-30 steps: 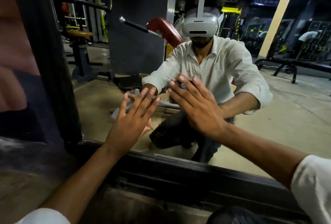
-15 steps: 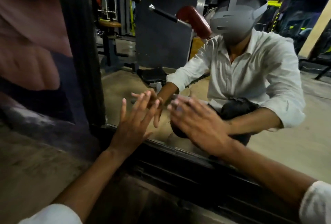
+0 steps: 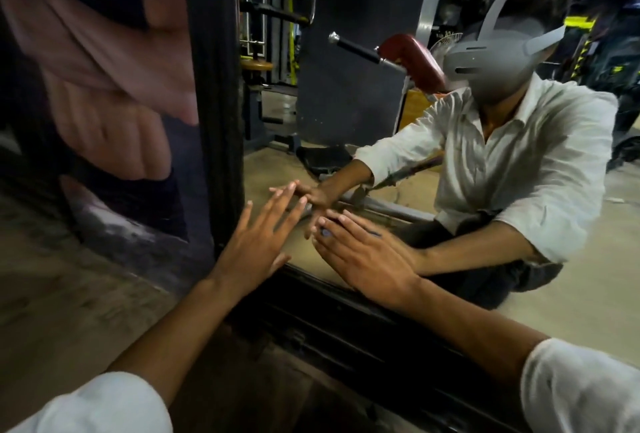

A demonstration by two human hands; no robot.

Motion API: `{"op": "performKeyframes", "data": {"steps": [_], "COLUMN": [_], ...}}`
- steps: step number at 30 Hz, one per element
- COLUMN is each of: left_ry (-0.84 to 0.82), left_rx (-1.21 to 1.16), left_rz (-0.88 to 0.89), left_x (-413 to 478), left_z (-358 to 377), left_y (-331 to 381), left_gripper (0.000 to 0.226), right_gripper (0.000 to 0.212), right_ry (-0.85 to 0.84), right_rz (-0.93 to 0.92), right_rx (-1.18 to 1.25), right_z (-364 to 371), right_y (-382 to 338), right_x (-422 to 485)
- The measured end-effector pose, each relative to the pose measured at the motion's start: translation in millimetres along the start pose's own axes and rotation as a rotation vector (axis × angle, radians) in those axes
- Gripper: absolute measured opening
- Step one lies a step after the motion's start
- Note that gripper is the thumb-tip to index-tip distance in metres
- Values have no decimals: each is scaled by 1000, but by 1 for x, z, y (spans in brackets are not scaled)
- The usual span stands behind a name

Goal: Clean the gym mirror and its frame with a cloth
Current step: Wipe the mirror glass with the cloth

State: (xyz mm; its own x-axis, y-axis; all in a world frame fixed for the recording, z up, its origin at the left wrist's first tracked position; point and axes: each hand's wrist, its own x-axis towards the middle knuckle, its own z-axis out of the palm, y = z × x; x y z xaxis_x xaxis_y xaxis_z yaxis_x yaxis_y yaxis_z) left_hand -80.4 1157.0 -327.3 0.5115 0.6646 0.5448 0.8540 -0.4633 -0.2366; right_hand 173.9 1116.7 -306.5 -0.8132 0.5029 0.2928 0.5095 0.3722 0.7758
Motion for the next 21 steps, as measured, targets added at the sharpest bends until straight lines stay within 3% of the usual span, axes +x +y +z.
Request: {"op": "performKeyframes", "data": {"steps": [6,8,11,13,16,21], "left_ry": [-82,-97,-122,-133,-168,-204], "left_rx": [38,37,3,0,-23,-68], "left_rz": [-40,-30,-41,-63,-103,-200], "left_x": [-3,-3,-5,-5,-7,-18], "left_z": [1,-1,-3,-6,-6,11], "left_y": [-11,-14,-27,-39,-54,-63], "left_gripper": [135,133,127,125,125,118], "right_gripper": [53,64,43,42,49,56], "right_ry": [218,141,80,112,279,264], "right_rz": [202,163,-13,-32,127,328], "right_rx": [25,7,-50,-63,-102,-118], "right_z": [-33,-37,-36,-40,-57,-44], "right_y": [68,60,49,61,84,67], "right_x": [49,64,88,106,147,209]}}
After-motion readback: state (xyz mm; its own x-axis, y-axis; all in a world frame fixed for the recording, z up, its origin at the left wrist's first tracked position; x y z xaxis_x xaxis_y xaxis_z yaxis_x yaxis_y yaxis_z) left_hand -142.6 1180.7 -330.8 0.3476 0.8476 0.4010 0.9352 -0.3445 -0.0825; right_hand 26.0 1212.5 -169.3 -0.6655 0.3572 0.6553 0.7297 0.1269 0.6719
